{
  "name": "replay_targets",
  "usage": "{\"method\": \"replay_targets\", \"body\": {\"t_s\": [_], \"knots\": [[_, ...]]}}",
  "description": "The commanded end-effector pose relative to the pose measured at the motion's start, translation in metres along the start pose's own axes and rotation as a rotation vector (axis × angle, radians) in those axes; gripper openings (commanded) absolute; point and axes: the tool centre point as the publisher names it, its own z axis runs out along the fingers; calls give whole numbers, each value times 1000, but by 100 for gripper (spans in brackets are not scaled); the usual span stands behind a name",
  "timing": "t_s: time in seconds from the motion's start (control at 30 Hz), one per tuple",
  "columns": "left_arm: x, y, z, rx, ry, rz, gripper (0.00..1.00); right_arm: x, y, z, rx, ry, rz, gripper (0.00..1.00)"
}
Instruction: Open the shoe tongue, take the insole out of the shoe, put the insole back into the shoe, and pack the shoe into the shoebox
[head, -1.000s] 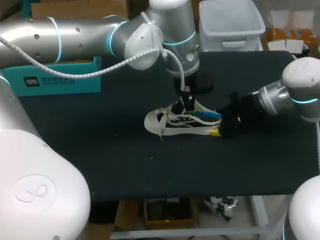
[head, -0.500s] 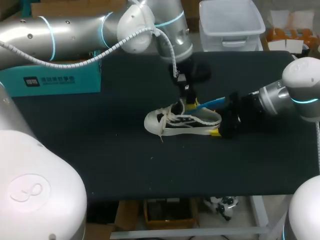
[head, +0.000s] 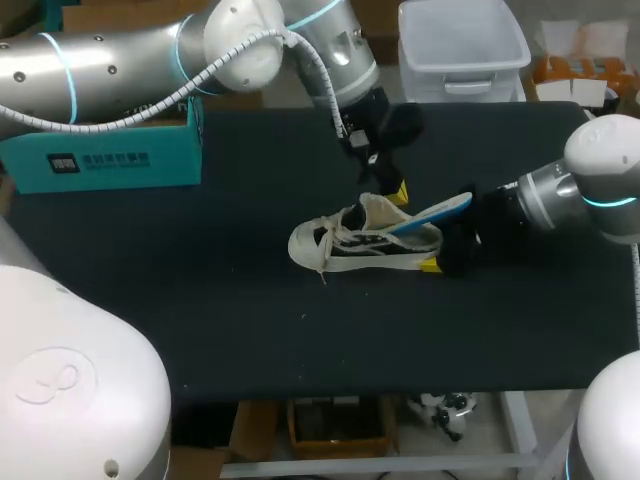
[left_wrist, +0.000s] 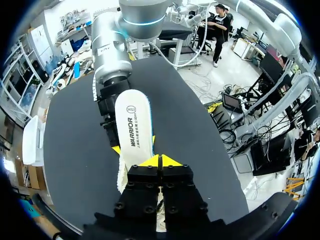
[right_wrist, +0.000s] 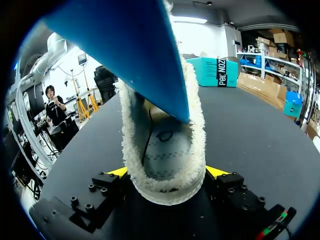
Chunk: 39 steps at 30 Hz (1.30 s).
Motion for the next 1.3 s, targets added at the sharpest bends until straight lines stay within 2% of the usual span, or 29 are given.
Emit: {"method": "replay_targets", "body": {"t_s": [0.03, 0.1, 0.13, 0.2, 0.4, 0.5, 0.77, 0.97, 1.1, 1.3], "knots": [[6, -1, 11, -26, -28, -17, 0, 2, -5, 5, -4, 2, -1, 0], [6, 2, 15, -36, -32, -24, 0, 2, -5, 5, -4, 2, -1, 0], [7, 4, 16, -40, -35, -31, 20, 2, -5, 5, -4, 2, -1, 0], [7, 8, 19, -46, -44, -39, 38, 2, -5, 5, -4, 2, -1, 0], [12, 17, 26, -54, -84, -70, 38, 2, -5, 5, -4, 2, -1, 0], [18, 19, 31, -62, -133, -88, 44, 2, -5, 5, -4, 2, -1, 0], [26, 13, 45, -89, -237, -105, 49, 2, -5, 5, -4, 2, -1, 0], [21, 10, 54, -93, -286, -128, 51, 2, -5, 5, -4, 2, -1, 0], [14, 10, 58, -102, -312, -135, 58, 2, -5, 5, -4, 2, -1, 0], [0, 10, 62, -115, -345, -150, 57, 2, -5, 5, -4, 2, -1, 0]]}}
